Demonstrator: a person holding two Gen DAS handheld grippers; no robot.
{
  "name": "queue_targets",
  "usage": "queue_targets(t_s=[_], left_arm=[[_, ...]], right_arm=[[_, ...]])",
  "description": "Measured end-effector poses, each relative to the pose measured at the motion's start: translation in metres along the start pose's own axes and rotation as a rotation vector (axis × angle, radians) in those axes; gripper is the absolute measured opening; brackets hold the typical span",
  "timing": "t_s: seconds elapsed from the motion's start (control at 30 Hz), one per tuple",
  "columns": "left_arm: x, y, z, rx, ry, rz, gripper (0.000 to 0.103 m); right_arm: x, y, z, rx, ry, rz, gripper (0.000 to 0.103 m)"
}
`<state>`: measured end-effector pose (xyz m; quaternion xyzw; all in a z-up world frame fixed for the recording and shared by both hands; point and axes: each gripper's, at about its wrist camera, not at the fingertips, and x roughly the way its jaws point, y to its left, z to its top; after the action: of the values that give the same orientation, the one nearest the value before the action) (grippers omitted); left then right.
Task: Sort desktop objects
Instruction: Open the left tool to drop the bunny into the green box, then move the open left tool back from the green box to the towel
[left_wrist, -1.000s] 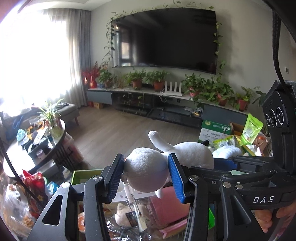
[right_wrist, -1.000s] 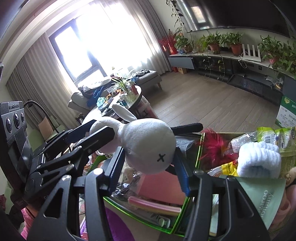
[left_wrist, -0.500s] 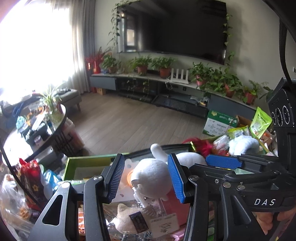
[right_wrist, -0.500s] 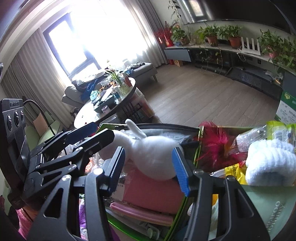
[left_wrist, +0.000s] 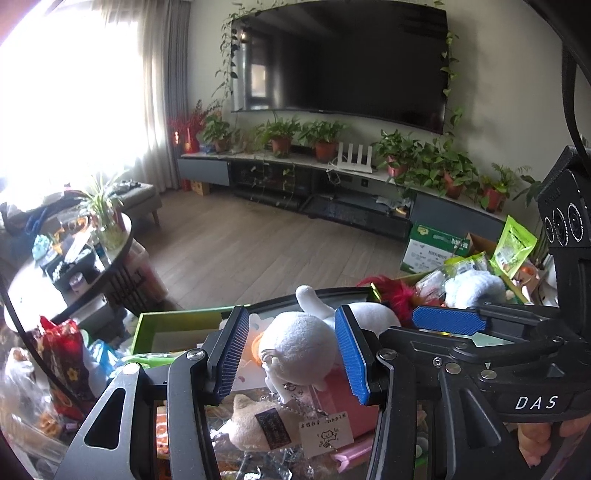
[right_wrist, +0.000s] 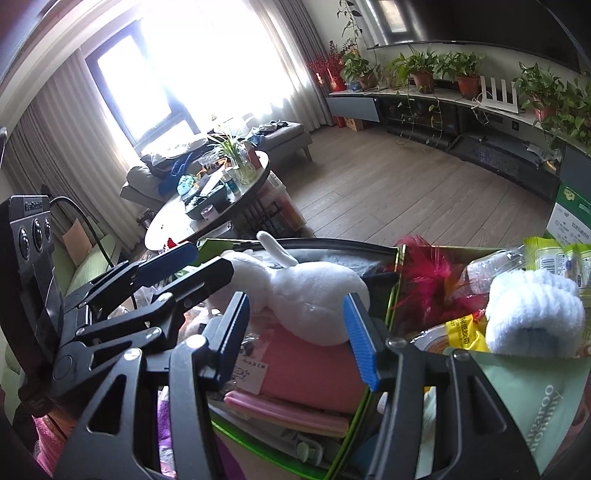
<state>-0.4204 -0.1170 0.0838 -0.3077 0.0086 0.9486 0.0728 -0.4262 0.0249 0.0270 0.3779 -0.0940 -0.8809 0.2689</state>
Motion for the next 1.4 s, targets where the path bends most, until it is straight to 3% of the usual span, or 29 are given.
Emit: queue_targets(t_s=[0.5,0.97,1.17,1.4], left_arm=[[-0.072,-0.008,0.002,-0.020,-0.065,-0.025,0.049],[-0.149,-0.037,-0.056,-0.006,-0.074,-0.056,0.049],[-0.170,-0.046,-0.076,-0.003,-0.065,-0.094,0.049],[-0.189,-0.059,-0.096,0.019,-0.073,-0.090,0.049]], right_arm=[[-0.060,0.043,-0.007,-0.059,-0.049,0.032,0.054],[-0.118,0.077,-0.072,-0.117,-0.025,0.058,0.056],[-0.135,0.085,-0.101,-0.115,-0.002,0.077,0.056],[-0.152,0.091,-0.125,-0.135,0.003,0.074,0.056]])
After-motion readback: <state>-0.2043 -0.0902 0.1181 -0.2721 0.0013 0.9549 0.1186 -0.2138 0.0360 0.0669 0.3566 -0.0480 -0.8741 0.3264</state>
